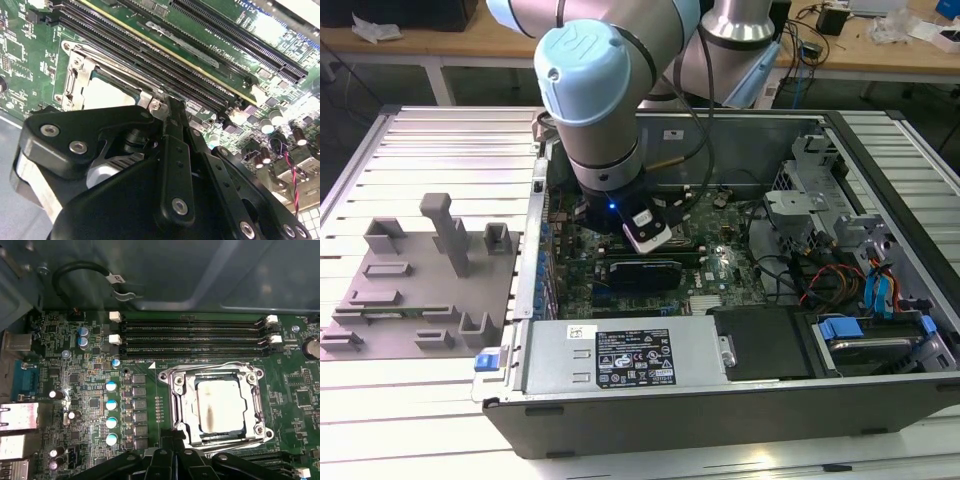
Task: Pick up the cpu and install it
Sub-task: 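Install the second cpu locking lever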
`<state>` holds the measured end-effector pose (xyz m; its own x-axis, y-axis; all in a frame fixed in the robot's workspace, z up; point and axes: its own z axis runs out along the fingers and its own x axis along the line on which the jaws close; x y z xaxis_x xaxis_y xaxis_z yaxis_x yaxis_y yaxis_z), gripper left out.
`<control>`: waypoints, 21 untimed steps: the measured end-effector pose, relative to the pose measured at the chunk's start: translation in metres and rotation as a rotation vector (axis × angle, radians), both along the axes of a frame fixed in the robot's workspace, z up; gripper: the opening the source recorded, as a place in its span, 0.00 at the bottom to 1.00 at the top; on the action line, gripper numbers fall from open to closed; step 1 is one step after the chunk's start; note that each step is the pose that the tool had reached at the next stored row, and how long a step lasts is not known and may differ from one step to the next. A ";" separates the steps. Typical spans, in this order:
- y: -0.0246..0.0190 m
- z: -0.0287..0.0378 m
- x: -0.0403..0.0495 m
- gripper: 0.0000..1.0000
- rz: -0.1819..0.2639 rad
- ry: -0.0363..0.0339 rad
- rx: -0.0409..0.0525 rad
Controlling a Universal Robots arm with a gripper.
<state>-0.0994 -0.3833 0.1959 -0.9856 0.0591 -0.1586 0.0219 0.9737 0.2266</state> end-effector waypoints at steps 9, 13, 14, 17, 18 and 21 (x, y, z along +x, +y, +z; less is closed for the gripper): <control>0.0001 0.0318 0.0033 0.11 -0.002 0.0221 -0.0201; 0.0001 0.0343 0.0096 0.11 -0.009 0.0602 -0.0836; 0.0001 0.0343 0.0134 0.11 -0.009 0.0641 -0.0896; 0.0001 0.0344 0.0276 0.11 -0.009 0.0748 -0.0943; 0.0001 0.0344 0.0318 0.11 -0.009 0.0773 -0.0949; 0.0008 0.0343 0.0462 0.11 -0.009 0.0873 -0.1002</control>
